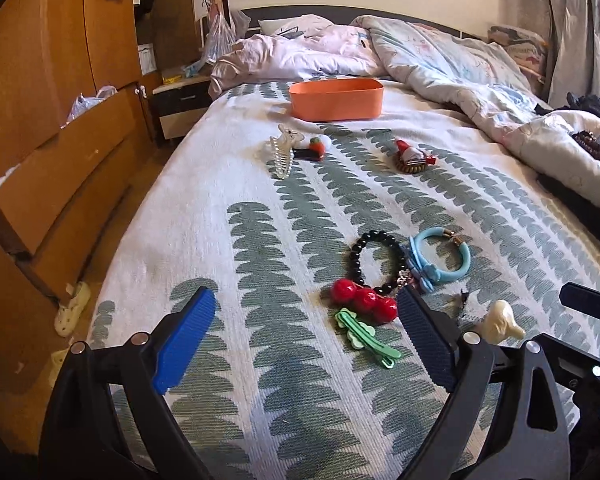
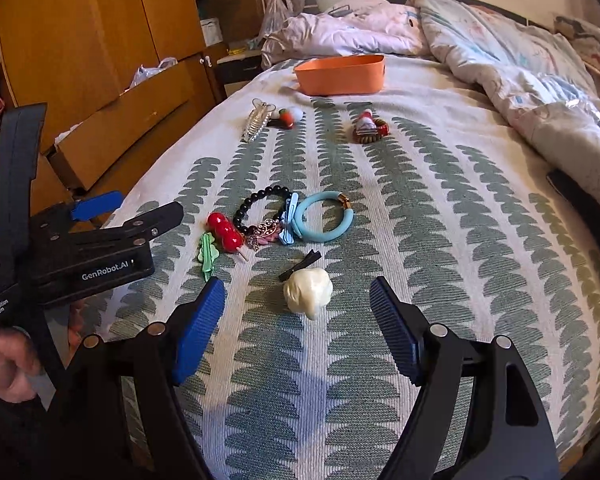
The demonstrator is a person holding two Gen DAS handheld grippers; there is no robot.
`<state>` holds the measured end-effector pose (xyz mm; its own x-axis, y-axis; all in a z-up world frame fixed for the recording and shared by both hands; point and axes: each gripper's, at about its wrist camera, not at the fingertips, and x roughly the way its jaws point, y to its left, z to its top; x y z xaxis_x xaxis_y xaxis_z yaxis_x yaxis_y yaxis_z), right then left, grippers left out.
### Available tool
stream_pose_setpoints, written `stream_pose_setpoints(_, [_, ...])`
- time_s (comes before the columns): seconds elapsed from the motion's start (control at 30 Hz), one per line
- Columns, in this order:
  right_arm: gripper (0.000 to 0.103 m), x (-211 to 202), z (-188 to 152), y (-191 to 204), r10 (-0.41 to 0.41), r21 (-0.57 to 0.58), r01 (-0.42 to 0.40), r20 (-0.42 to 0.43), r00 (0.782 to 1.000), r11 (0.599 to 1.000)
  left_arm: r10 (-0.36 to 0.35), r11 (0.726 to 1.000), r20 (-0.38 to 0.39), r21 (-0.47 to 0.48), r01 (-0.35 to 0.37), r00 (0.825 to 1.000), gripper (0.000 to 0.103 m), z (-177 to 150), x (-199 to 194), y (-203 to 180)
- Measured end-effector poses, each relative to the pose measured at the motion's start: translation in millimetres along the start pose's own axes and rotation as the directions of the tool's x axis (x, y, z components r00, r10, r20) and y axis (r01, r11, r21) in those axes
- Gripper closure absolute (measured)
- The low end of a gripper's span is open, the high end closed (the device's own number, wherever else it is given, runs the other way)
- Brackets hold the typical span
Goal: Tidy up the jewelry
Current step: 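Move both open tools back over the remaining accessory pile, then lower the right tool onto the white figure while the left tool approaches the green clip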
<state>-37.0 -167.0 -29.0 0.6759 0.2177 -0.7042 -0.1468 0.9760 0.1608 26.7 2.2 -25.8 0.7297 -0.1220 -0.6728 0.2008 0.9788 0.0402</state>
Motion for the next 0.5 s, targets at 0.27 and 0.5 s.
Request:
stream_pose_setpoints(0.27, [0.026, 14.0, 0.1, 0.3, 0.003, 0.014, -0.003, -0.037, 0.999, 1.000, 0.017, 1.000, -0.028, -0.006, -0.017, 0.999, 0.012, -3.5, 10.2, -0.2])
stream_pose_setpoints(0.5, [0.026, 24.8, 1.7, -1.6, -0.008, 0.026, 0.010, -0.068, 0.998, 1.000, 0.035, 0.999, -0.040, 0.016, -0.034, 0.999, 0.012, -6.8, 18.6, -5.0])
